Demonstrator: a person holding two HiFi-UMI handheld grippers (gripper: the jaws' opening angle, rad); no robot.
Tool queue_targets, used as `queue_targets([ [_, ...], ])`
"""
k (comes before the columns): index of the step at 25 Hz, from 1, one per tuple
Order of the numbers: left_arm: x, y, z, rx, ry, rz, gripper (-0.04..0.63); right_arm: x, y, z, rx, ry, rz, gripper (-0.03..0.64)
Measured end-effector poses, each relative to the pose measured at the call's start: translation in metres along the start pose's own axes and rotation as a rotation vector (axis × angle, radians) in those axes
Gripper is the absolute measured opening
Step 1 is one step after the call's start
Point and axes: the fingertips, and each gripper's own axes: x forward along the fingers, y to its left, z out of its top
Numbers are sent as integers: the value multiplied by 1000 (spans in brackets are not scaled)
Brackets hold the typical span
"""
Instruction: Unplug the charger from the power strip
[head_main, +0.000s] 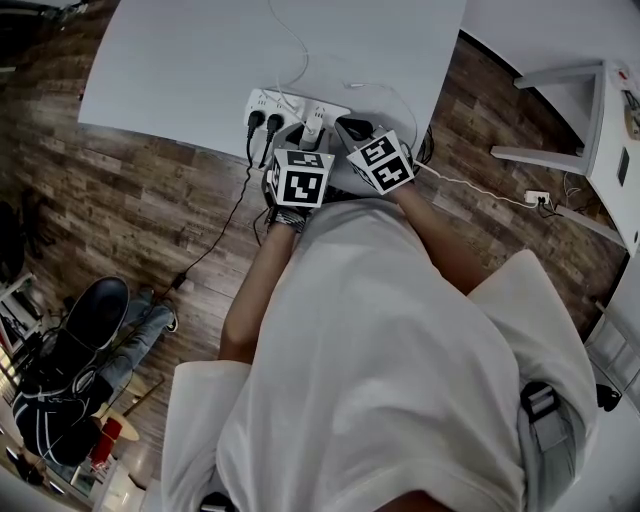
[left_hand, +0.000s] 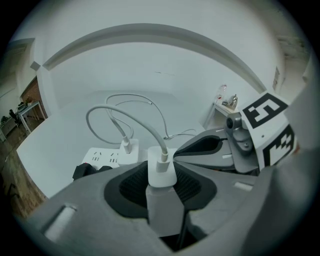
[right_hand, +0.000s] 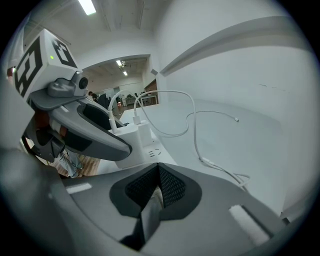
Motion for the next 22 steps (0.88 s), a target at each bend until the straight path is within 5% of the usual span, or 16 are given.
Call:
queue_targets([
  [11,-5,-3,-4,16,-90,38,146,-1,2,-2,13,20,-1,3],
  [22,-4,-4,-5,21,-41,7,147,-3,3,-3,7,6,-2,3],
])
